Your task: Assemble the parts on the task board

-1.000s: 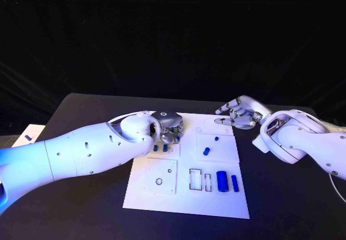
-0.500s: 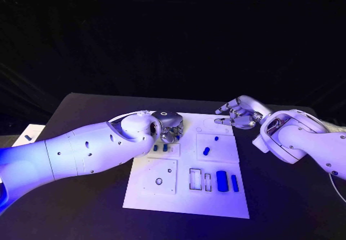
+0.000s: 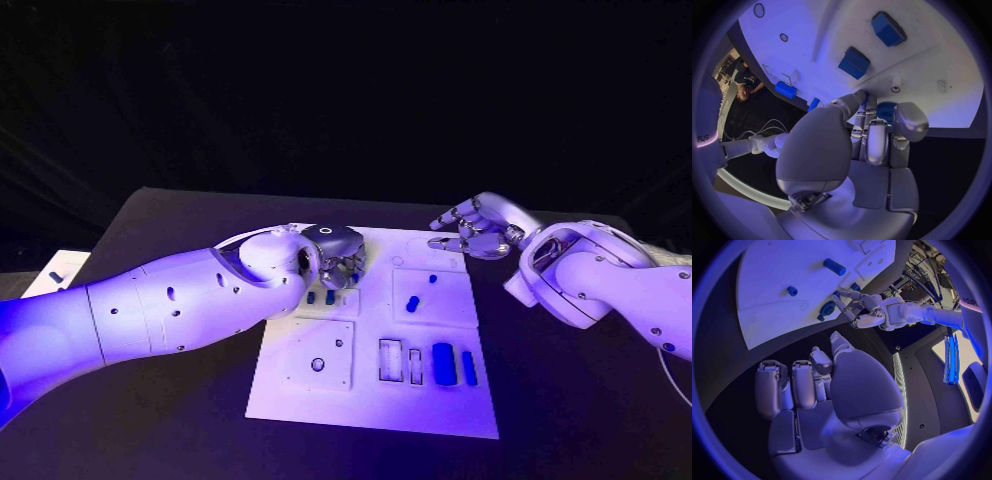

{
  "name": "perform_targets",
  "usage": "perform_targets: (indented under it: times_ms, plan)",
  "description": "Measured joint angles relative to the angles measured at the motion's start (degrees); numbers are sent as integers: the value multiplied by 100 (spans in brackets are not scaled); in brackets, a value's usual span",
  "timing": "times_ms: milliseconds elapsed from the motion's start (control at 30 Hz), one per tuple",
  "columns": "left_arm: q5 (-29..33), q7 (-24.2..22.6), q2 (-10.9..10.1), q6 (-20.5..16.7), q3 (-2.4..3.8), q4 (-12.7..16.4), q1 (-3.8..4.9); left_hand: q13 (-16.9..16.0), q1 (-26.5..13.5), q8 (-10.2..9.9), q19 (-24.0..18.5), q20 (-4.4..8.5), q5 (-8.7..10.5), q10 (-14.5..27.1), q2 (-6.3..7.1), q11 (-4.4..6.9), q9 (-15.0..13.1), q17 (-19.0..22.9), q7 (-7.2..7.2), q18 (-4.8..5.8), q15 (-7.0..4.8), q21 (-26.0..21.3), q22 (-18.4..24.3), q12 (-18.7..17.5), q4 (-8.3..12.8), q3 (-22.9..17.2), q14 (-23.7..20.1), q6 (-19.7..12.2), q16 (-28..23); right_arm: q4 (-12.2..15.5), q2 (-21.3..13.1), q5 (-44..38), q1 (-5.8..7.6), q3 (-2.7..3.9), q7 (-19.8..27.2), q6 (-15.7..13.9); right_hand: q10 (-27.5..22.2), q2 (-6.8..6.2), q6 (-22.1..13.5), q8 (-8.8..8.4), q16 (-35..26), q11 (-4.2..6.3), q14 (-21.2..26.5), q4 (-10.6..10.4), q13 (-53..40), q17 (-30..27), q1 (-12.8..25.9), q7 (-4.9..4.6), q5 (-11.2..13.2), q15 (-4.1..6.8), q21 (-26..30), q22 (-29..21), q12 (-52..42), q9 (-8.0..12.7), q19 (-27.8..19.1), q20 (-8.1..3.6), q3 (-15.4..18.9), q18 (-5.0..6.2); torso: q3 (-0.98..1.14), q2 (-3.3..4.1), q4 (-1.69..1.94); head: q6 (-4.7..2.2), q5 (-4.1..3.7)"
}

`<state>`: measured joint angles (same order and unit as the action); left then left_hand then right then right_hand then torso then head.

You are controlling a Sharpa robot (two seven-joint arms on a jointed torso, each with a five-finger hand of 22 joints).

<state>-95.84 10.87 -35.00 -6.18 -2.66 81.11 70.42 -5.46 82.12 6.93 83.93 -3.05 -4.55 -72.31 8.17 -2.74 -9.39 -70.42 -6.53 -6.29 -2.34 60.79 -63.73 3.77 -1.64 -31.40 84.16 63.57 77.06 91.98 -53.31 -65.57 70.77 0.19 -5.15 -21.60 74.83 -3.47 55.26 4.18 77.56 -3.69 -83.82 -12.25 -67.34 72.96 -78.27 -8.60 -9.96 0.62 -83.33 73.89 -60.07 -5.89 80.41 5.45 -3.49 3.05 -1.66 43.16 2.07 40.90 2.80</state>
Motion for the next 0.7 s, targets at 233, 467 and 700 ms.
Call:
perform_targets:
  times_ms: [233,467,700]
  plan:
    - [97,-8,-187,-149,102,167,-6,20,-102,-34,0,0,-2,23,42,-23,9,21,-10,-1,20,0,-4,0,6,-6,-20,10,0,-16,7,0,0,0,0,0,0,0,0,0,0,0,0,0,0,0,0,0,0,0,0,0,0,0,0,0,0,0,3,-1,4,-23,1]
    - [208,-8,-442,-301,201,386,-1,19,-136,-55,0,0,-3,23,29,-23,12,21,-21,0,20,0,-16,0,6,-6,-20,21,13,-30,11,0,0,0,2,1,0,0,18,0,0,0,0,-16,-6,7,0,18,0,0,0,0,0,-5,0,0,16,0,3,-4,8,-52,20]
    - [310,-4,-683,-414,225,536,-1,24,-158,-55,0,0,-3,23,53,-23,13,21,-21,0,20,0,-18,0,7,-6,-20,21,22,-42,11,0,0,0,3,1,0,0,18,0,0,0,0,-16,-6,7,0,18,0,0,0,0,0,-4,0,0,16,0,0,0,9,-66,24]
